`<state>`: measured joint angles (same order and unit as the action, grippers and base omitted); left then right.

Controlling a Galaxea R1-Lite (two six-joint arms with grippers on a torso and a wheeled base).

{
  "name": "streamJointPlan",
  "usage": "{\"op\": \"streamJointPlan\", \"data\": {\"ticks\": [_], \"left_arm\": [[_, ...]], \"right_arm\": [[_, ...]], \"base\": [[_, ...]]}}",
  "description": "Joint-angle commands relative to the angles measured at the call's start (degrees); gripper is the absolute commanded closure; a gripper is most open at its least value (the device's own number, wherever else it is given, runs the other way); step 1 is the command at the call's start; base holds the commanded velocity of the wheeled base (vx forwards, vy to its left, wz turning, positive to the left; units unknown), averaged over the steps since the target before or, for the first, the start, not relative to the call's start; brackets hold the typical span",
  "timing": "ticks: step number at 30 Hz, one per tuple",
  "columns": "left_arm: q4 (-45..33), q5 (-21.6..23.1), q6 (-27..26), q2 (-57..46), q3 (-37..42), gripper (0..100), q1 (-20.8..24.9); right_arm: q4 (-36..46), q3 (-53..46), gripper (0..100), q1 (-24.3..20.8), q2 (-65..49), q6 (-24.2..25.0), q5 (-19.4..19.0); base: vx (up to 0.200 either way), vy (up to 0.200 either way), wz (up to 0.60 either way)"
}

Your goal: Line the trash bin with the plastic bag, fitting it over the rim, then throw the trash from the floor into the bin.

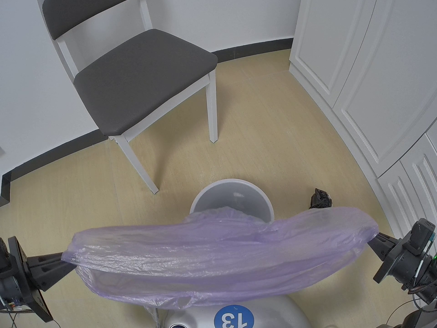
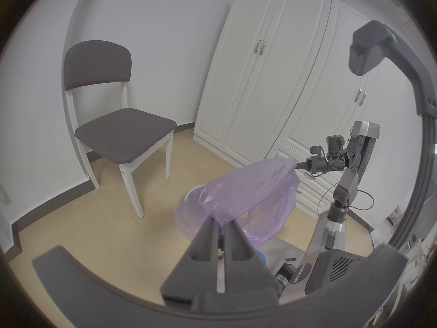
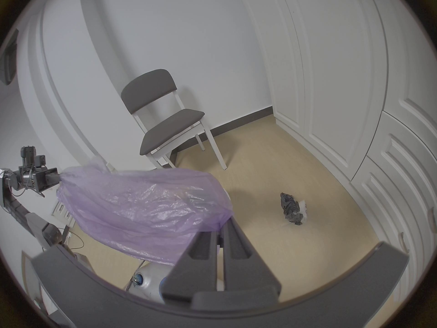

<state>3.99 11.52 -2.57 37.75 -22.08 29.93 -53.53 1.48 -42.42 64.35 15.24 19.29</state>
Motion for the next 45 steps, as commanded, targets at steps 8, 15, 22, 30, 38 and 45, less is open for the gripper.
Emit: {"op": "streamJointPlan", "data": {"ticks": [8, 15, 22, 30, 38, 45], "left_arm": [[0.58, 1.84, -0.06, 6.45, -3.85, 100, 0.31], [8.23, 1.58, -0.86, 13.84, -4.64, 100, 4.0], [10.25, 1.75, -0.86, 16.65, -5.34, 100, 5.14], [10.69, 1.58, -0.86, 20.34, -7.1, 100, 6.9], [10.69, 1.75, -0.77, 22.36, -8.16, 100, 7.07], [12.89, 1.66, -0.24, 24.65, -8.16, 100, 7.87]], "right_arm": [[1.06, 2.92, 100, -2.31, -0.02, -3.64, -0.83], [0.79, 9.6, 100, -2.31, 6.13, -7.94, -4.61], [0.36, 12.94, 100, -3.02, 10.27, -10.23, -5.93], [0.36, 15.84, 100, -3.81, 12.37, -10.84, -5.93], [-0.08, 16.98, 100, -4.51, 14.66, -10.93, -5.84], [-0.61, 18.12, 100, -5.48, 17.21, -10.93, -5.84]], "base": [[0.0, 0.0, 0.0], [0.0, 0.0, 0.0], [0.0, 0.0, 0.0], [0.0, 0.0, 0.0], [0.0, 0.0, 0.0], [0.0, 0.0, 0.0]]}}
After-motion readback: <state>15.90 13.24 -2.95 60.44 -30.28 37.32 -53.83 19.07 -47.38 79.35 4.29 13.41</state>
